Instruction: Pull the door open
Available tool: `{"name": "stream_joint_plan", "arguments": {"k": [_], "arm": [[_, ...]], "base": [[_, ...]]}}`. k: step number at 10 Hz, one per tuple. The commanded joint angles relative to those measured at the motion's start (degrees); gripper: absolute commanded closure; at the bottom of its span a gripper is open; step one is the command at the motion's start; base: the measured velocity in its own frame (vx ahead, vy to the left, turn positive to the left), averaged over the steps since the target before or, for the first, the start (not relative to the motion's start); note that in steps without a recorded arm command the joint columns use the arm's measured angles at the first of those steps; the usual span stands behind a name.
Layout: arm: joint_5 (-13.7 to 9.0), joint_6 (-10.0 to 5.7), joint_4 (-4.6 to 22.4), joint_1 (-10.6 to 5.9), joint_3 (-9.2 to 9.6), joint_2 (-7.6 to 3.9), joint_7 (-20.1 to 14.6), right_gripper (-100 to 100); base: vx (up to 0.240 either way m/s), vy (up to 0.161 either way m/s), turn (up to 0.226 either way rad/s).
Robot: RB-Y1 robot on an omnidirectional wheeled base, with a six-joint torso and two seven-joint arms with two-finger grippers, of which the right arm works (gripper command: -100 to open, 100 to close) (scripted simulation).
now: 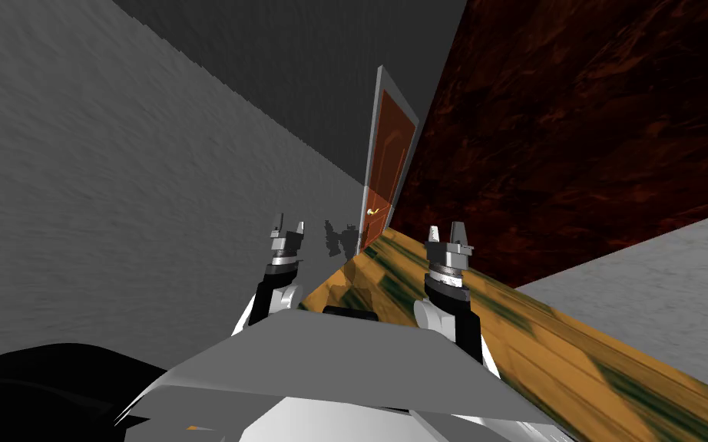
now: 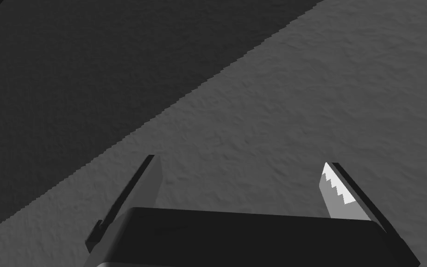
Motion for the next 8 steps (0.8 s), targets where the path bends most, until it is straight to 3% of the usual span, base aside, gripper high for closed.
{"name": "stream_joint_plan", "arguments": {"k": [1,8], "arm": [[-0.02,-0.36,2.09,-0.76,0.05,-0.51,-0.40,-100],[-0.11,-1.73,10.04,-3.63,0.24,-2.33,-1.92,-100]], "base": [[0.003,-0.081,0.188],[0.080,-0.055,0.098]]}}
